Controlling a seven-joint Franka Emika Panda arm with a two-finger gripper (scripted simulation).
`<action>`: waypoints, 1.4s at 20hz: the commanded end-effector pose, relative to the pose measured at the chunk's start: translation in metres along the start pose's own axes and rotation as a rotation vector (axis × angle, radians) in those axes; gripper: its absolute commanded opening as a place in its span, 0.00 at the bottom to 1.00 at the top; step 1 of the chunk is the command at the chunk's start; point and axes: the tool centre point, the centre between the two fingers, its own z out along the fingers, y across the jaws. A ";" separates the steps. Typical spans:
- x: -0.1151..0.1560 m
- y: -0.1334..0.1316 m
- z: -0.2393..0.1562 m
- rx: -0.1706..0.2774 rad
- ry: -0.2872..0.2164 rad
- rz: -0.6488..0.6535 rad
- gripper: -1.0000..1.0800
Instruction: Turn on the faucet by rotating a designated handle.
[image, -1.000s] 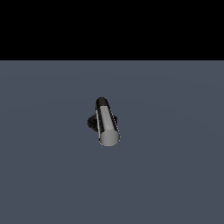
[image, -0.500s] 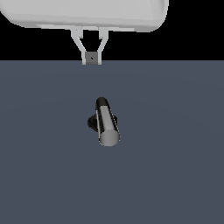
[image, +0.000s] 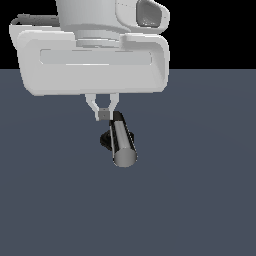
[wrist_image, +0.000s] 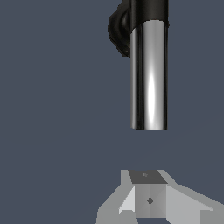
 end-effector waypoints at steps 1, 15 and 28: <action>0.004 -0.002 0.019 -0.001 0.000 -0.015 0.00; 0.025 -0.010 0.097 -0.004 -0.002 -0.077 0.00; 0.029 -0.011 0.113 -0.006 -0.002 -0.089 0.00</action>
